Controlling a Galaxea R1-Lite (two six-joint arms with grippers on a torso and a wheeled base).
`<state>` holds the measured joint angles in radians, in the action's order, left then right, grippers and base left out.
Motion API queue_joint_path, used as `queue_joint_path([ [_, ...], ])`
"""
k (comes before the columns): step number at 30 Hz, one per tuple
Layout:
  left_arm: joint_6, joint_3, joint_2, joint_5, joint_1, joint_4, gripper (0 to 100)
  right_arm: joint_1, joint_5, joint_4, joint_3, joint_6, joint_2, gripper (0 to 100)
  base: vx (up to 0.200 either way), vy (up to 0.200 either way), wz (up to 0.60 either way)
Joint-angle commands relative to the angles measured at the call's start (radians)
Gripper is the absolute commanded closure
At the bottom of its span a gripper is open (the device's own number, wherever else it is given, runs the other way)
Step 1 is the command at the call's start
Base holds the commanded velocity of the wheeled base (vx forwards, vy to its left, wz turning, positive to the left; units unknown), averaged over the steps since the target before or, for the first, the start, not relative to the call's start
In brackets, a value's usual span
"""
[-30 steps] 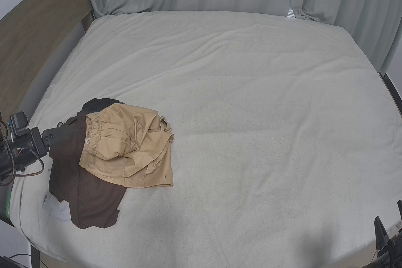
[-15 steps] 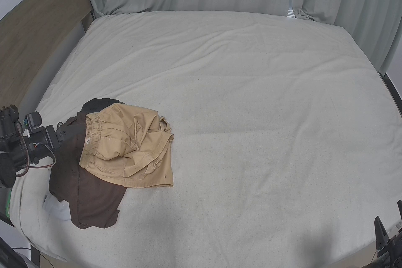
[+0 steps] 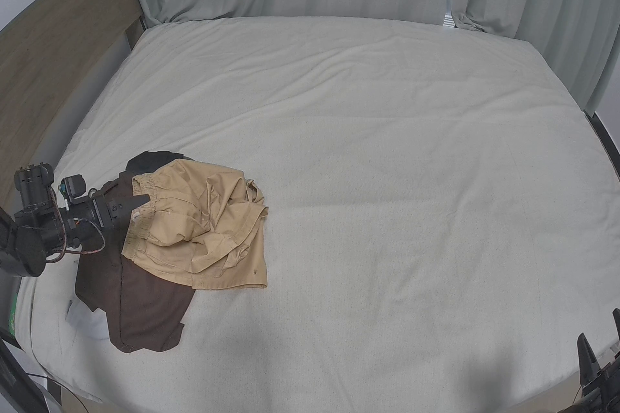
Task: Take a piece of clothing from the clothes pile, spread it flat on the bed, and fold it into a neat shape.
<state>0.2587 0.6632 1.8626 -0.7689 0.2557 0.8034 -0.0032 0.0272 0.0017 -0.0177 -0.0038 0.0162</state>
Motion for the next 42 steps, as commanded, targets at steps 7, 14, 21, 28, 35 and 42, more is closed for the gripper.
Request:
queue_joint_path([
  [7,-0.056,0.070,0.122,0.022,-0.006,0.002,0,0.000,0.000,0.000,0.016,-0.001,-0.016,0,0.000,0.000,0.00],
  [14,-0.064,0.131,0.188,0.019,-0.013,0.013,0,0.000,0.000,0.000,0.018,-0.001,-0.016,0,0.000,0.000,0.00],
  [21,-0.058,0.164,0.219,0.019,-0.058,0.019,0,0.000,0.000,0.000,0.018,-0.001,-0.016,0,0.000,0.000,0.00],
  [28,-0.058,0.182,0.234,0.022,-0.098,0.019,0,0.000,0.000,0.000,0.016,-0.001,-0.016,0,0.000,0.000,0.00],
  [35,-0.058,0.193,0.271,0.022,-0.102,0.042,0,0.000,0.000,0.000,0.018,-0.001,-0.016,0,0.000,0.000,0.00],
  [42,-0.058,0.202,0.288,0.043,-0.104,0.056,100,0.000,0.000,0.000,0.018,-0.001,-0.016,0,0.000,0.000,0.00],
])
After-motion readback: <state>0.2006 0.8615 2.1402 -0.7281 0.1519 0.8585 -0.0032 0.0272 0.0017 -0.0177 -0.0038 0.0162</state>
